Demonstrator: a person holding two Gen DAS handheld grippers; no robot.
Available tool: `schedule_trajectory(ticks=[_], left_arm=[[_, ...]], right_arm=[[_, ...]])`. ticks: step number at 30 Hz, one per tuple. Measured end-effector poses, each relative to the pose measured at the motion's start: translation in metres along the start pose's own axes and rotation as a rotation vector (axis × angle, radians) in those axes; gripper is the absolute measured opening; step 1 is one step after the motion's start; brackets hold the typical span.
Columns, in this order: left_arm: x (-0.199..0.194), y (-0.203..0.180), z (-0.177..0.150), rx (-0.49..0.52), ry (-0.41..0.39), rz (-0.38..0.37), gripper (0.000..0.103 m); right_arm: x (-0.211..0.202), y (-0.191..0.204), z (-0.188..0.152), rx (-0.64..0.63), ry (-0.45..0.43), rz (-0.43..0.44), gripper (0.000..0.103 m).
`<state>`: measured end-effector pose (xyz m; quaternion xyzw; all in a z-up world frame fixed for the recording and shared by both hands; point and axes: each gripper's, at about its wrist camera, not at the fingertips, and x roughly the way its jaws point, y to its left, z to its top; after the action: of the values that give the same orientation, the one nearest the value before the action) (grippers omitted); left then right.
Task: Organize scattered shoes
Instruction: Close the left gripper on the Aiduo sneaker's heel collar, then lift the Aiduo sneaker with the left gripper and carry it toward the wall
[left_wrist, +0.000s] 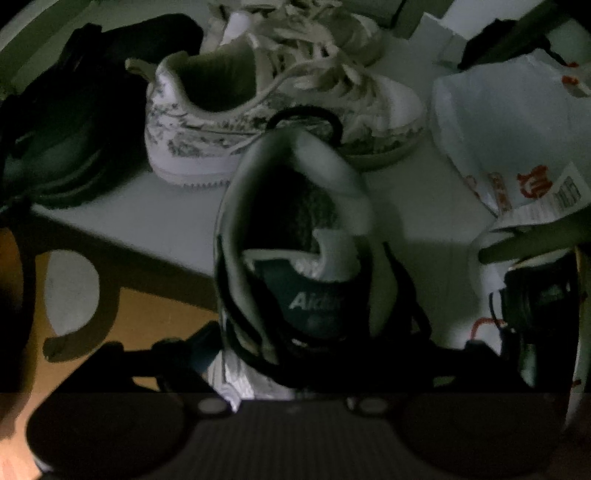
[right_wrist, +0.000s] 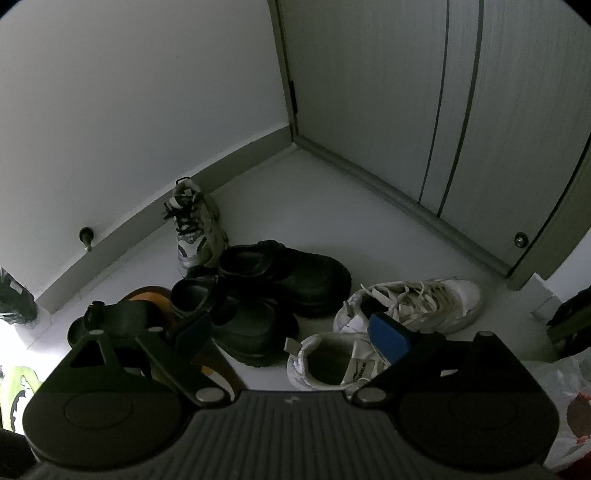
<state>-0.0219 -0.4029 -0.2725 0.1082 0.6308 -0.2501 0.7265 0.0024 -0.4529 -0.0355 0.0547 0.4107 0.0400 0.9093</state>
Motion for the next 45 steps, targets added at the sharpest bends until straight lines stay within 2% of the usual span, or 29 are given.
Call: schedule_trajectory(ticks=[6, 10, 14, 19, 22, 28, 33, 38, 42, 45], left_arm=[[-0.019, 0.029, -0.015, -0.099, -0.014, -0.012, 0.084], [-0.037, 0.054, -0.027, -0.152, -0.012, 0.014, 0.084], [-0.060, 0.078, -0.031, -0.169, -0.015, 0.054, 0.084], [-0.097, 0.111, -0.033, -0.215, -0.057, 0.077, 0.084], [-0.121, 0.130, -0.030, -0.247, -0.090, 0.083, 0.084], [-0.168, 0.156, -0.023, -0.298, -0.168, 0.123, 0.083], [-0.197, 0.186, -0.023, -0.390, -0.229, 0.126, 0.083], [-0.212, 0.213, -0.023, -0.442, -0.269, 0.135, 0.083], [-0.214, 0.236, -0.024, -0.514, -0.267, 0.148, 0.083], [-0.212, 0.256, -0.023, -0.557, -0.253, 0.141, 0.083]], right_arm=[[0.004, 0.001, -0.003, -0.001, 0.019, 0.000, 0.096], [0.014, 0.001, -0.008, 0.034, 0.072, 0.065, 0.096], [0.027, 0.011, -0.016, -0.040, 0.126, 0.034, 0.096], [0.040, 0.024, -0.026, -0.133, 0.175, 0.000, 0.095], [0.041, 0.042, -0.033, -0.218, 0.156, 0.002, 0.095], [0.042, 0.075, -0.048, -0.279, 0.113, 0.147, 0.095], [0.024, 0.106, -0.030, -0.255, 0.038, 0.144, 0.095], [0.020, 0.143, -0.019, -0.285, 0.020, 0.158, 0.095], [0.025, 0.156, -0.023, -0.297, 0.018, 0.157, 0.095], [0.032, 0.159, -0.032, -0.310, 0.000, 0.053, 0.095]])
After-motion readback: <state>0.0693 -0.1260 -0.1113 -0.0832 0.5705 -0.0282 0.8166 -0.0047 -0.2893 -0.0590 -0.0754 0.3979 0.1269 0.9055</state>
